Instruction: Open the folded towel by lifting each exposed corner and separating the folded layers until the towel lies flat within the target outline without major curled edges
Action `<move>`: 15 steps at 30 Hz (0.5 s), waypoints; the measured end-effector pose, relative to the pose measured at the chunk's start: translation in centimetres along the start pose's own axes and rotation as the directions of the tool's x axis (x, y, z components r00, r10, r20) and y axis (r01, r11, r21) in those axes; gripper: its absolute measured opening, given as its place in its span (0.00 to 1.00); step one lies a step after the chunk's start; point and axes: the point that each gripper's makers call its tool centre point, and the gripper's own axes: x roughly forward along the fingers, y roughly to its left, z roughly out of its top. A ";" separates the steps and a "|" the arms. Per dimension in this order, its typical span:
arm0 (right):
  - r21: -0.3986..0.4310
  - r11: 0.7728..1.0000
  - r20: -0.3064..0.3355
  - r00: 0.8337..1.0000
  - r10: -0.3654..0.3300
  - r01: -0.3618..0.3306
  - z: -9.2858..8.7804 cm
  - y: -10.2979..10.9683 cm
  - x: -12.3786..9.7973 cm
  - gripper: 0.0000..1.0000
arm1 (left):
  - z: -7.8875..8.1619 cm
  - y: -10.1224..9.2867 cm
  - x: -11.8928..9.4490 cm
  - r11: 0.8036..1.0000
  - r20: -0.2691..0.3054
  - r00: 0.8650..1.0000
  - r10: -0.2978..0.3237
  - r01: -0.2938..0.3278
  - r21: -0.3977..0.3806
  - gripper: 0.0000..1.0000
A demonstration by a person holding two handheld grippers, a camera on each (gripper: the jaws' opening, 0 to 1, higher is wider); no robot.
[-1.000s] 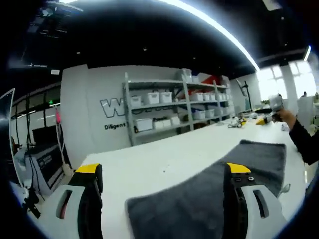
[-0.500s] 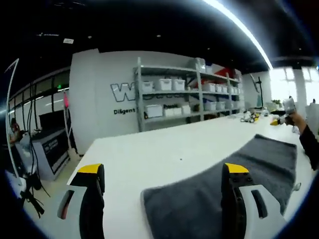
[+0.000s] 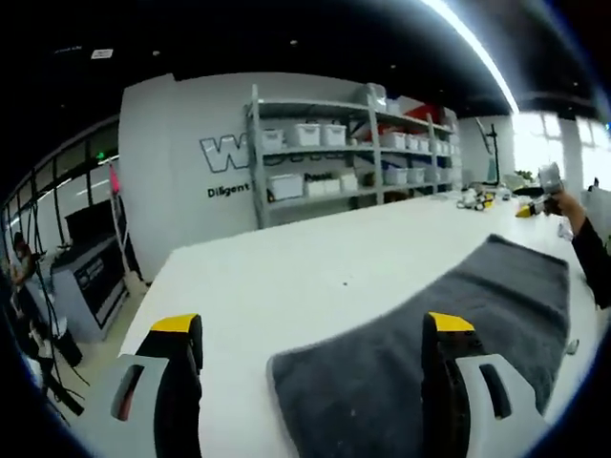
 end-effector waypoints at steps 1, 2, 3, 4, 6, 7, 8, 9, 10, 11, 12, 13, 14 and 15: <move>-0.015 1.000 -0.005 1.000 0.001 -0.001 0.3 -0.2 0.2 0.99 | 0.4 -0.3 0.3 1.000 -0.005 1.000 -0.021 0.021 0.018 0.97; -0.020 1.000 -0.008 1.000 0.005 -0.005 0.4 -0.1 0.2 0.98 | 0.6 -0.1 0.5 0.999 -0.012 1.000 -0.025 0.025 0.025 0.95; -0.020 1.000 -0.016 1.000 0.017 -0.017 0.5 0.0 0.2 0.98 | 0.9 0.0 0.7 0.999 -0.014 1.000 -0.024 0.025 0.032 0.94; -0.013 0.999 -0.031 0.999 0.039 -0.039 0.4 0.3 0.3 0.99 | 1.0 0.3 0.9 0.999 -0.024 0.999 -0.024 0.024 0.037 0.93; -0.019 0.997 -0.068 0.995 0.072 -0.073 0.4 0.7 0.8 0.99 | 0.9 1.1 1.7 0.999 -0.062 0.998 -0.023 0.026 0.039 0.93; -0.026 0.996 -0.078 0.993 0.083 -0.085 0.4 0.9 1.0 0.99 | 0.7 1.4 2.2 0.999 -0.081 0.996 -0.029 0.032 0.040 0.93; -0.025 0.995 -0.098 0.991 0.089 -0.092 0.5 0.9 1.3 0.99 | 0.1 1.4 2.5 0.998 -0.120 0.992 -0.042 0.047 0.034 0.94; -0.027 0.995 -0.104 0.990 0.090 -0.093 0.6 0.8 1.5 0.99 | -0.6 1.6 3.0 0.998 -0.162 0.985 -0.054 0.057 0.017 0.94; -0.030 0.995 -0.107 0.990 0.088 -0.092 0.8 0.8 1.6 0.99 | -0.9 1.8 3.4 0.998 -0.178 0.982 -0.058 0.063 0.026 0.94; -0.031 0.995 -0.110 0.990 0.088 -0.092 0.8 0.6 1.6 0.99 | -1.2 1.9 3.7 0.997 -0.190 0.980 -0.055 0.063 0.034 0.93; -0.025 0.995 -0.115 0.989 0.093 -0.096 0.8 0.6 1.6 0.99 | -1.7 2.1 3.8 0.997 -0.217 0.975 -0.048 0.059 0.044 0.92; -0.019 0.995 -0.116 0.988 0.099 -0.101 0.9 0.5 1.6 1.00 | -2.3 2.6 3.9 0.996 -0.242 0.970 -0.032 0.051 0.073 0.91; -0.018 0.994 -0.110 0.988 0.106 -0.109 1.0 0.6 1.6 1.00 | -2.6 3.0 3.9 0.993 -0.254 0.967 -0.018 0.047 0.106 0.87; -0.027 0.993 -0.096 0.989 0.111 -0.114 1.4 0.6 1.6 1.00 | -2.4 3.5 4.0 0.990 -0.242 0.970 -0.001 0.035 0.136 0.83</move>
